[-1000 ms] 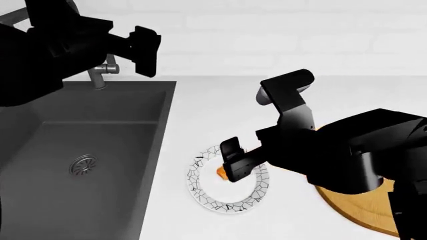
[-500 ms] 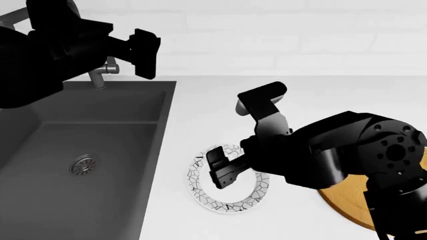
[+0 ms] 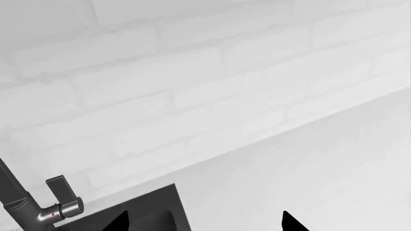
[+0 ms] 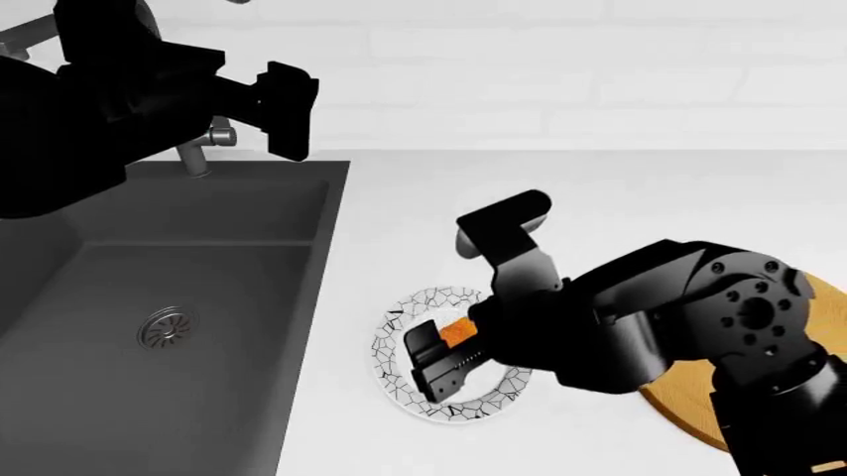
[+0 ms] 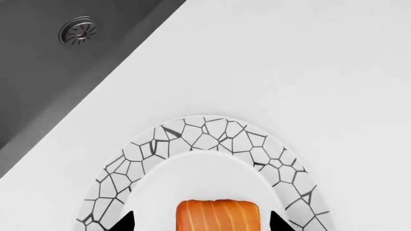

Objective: Pick the sushi from the plate and place it on the cutting board. Then pick the condiment bottle from the cabinet and place it next to the cutting board.

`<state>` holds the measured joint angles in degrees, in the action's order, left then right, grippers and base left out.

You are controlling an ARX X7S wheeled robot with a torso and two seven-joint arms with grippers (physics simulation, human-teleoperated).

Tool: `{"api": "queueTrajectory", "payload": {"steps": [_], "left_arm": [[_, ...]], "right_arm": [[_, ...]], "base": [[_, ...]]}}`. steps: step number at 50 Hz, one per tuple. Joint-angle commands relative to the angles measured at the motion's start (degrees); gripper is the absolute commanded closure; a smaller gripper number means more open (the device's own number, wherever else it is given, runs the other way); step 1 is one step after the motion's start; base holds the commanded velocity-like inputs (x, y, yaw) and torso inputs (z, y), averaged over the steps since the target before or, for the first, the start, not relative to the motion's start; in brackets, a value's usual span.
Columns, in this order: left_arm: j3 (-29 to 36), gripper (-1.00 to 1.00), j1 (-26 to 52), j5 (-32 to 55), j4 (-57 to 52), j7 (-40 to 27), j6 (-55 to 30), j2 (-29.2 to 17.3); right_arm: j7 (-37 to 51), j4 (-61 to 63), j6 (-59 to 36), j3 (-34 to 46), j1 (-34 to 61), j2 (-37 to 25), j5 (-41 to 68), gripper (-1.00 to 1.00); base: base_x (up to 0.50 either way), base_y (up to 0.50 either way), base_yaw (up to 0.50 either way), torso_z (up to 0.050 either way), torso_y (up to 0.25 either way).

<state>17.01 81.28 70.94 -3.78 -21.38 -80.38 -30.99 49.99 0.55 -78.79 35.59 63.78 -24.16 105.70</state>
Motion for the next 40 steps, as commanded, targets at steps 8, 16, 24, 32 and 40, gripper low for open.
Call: {"api": "queueTrajectory", "payload": {"steps": [8,16,24,32,40], "left_arm": [[0.62,-1.00,-0.08,0.93,0.05,-0.42,0.57,-0.53],[0.94,-1.00,-0.30,1.17,0.00,-0.47,0.96,-0.77],[1.26,-1.00,-0.39,1.42,0.04,-0.55,1.30,-0.89],[1.67,-1.00,-0.49,1.61,0.10,-0.49,1.63,-1.03],[1.94,-1.00,-0.31,1.87,0.21,-0.49,1.89,-1.19]], "right_arm": [[-0.01,-0.71,0.21,2.17,0.38,-0.59,-1.70,-1.00],[-0.39,-0.66,0.48,2.94,-0.01,-0.52,-1.85,-1.00],[-1.51,-1.08,0.74,3.58,-0.06,-0.59,-2.90,-1.00],[-3.02,-1.60,1.07,4.32,-0.25,-0.44,-4.31,-1.00],[-3.07,-1.78,1.20,5.05,-0.04,-0.18,-4.14,-1.00]], "base": [[0.00,0.00,0.00,0.000,0.000],[0.00,0.00,0.00,0.000,0.000],[0.00,0.00,0.00,0.000,0.000],[0.00,0.00,0.00,0.000,0.000],[0.00,0.00,0.00,0.000,0.000]]}}
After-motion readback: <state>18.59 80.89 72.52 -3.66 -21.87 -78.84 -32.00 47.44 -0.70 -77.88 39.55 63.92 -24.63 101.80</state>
